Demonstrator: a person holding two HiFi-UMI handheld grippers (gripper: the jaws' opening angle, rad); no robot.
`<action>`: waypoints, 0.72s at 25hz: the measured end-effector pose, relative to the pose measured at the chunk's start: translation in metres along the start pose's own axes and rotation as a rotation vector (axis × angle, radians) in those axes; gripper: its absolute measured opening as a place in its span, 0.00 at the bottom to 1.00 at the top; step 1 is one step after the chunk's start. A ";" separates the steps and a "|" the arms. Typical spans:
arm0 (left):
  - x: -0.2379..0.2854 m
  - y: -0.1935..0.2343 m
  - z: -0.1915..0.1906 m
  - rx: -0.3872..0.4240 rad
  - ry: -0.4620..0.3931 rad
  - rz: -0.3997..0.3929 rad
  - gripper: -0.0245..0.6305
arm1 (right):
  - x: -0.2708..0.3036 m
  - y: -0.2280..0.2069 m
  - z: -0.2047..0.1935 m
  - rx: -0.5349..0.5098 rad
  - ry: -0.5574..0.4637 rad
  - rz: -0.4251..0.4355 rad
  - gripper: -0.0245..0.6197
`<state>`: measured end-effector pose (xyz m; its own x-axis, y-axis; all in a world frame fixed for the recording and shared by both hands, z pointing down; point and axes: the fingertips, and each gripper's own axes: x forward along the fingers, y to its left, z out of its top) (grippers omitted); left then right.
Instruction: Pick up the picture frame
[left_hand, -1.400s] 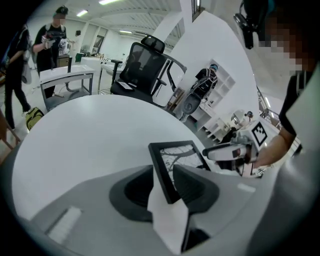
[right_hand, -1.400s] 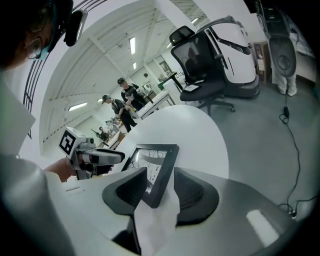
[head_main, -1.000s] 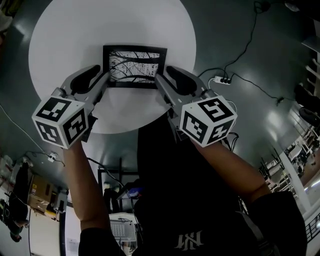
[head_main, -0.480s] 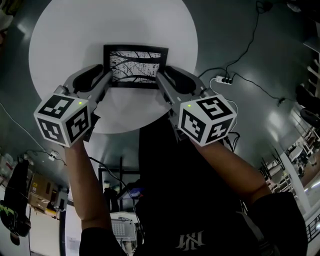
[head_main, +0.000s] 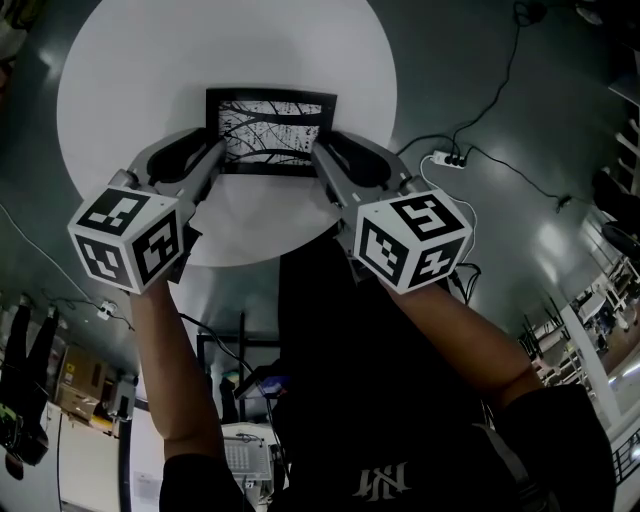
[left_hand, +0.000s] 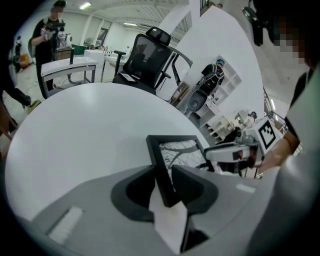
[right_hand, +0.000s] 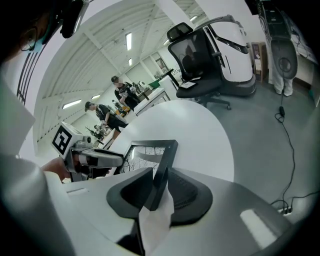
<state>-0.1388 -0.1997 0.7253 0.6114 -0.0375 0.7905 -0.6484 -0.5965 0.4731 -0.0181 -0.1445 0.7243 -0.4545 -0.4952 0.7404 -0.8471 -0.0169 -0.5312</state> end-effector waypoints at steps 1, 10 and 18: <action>0.000 0.000 0.000 0.000 0.000 0.002 0.20 | 0.000 0.000 0.000 0.000 -0.001 -0.001 0.18; -0.002 -0.001 0.000 0.001 -0.002 0.019 0.20 | -0.001 0.001 0.002 -0.014 -0.001 -0.002 0.17; -0.004 -0.002 0.000 -0.001 -0.028 0.043 0.20 | 0.000 0.000 0.002 -0.037 -0.006 0.009 0.16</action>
<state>-0.1399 -0.1979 0.7209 0.5951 -0.0853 0.7991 -0.6748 -0.5931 0.4392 -0.0174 -0.1460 0.7234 -0.4608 -0.5000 0.7333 -0.8526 0.0200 -0.5222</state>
